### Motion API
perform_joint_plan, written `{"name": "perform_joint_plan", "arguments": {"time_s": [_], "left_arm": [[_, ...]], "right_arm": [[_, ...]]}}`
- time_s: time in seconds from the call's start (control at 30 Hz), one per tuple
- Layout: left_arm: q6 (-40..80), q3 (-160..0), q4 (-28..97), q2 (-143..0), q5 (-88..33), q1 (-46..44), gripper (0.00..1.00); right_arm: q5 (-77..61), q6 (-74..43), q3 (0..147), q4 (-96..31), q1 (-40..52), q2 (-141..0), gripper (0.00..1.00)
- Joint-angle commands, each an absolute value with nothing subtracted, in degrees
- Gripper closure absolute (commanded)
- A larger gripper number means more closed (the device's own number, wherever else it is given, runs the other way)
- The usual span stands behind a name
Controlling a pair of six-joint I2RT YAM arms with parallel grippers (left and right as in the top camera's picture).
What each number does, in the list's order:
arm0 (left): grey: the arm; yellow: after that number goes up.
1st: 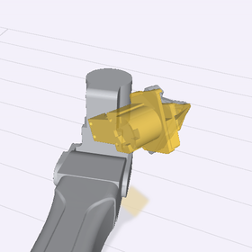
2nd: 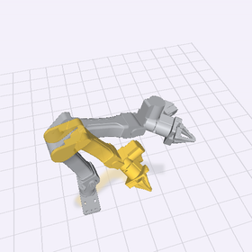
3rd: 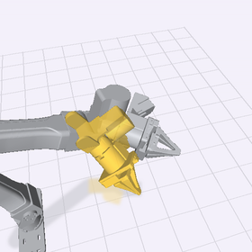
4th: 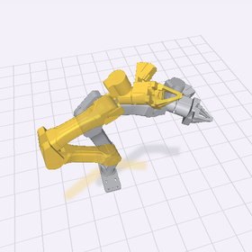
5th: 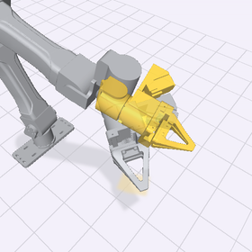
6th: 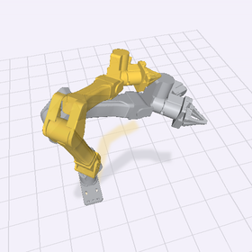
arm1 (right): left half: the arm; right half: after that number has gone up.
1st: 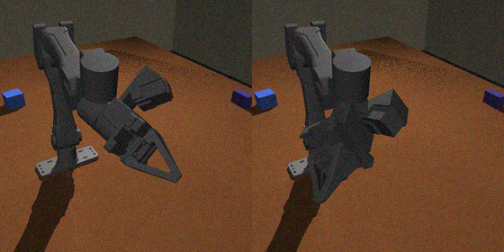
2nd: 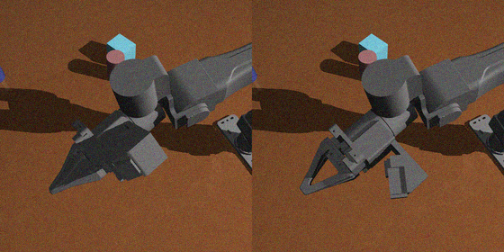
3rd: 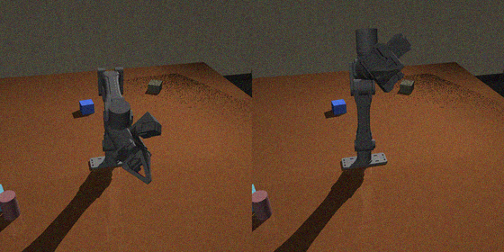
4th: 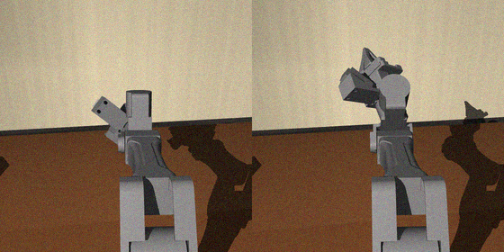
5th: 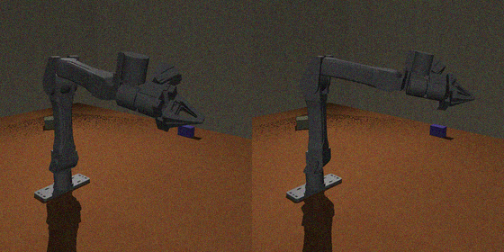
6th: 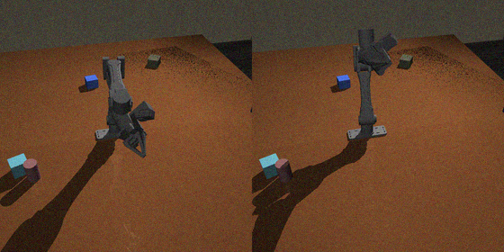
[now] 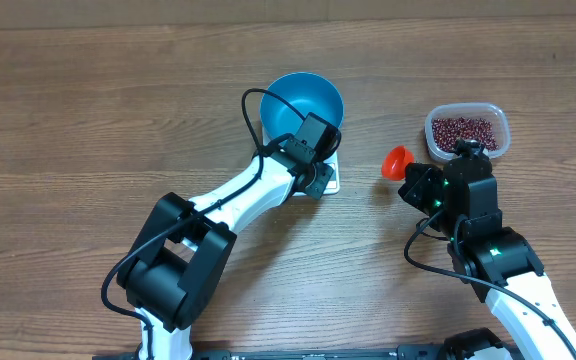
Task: Scoop item into bowl and weigh 150g on scale
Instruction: 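Press the scale's tare button with the left gripper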
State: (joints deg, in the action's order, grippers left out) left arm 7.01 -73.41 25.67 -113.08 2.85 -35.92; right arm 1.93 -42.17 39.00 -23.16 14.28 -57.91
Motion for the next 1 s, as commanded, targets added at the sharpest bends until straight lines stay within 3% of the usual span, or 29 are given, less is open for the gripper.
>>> {"name": "perform_joint_plan", "arguments": {"time_s": [0.0, 0.97], "left_arm": [[5.78, -73.21, 25.5, -113.89, 2.98, -36.14, 0.96], [9.02, -73.21, 26.09, -113.89, 5.34, -36.14, 0.96]], "right_arm": [[2.96, -41.89, 40.21, -22.87, 14.11, -57.34, 0.96], [2.96, -41.89, 40.18, -22.9, 14.11, -57.34, 0.96]]}}
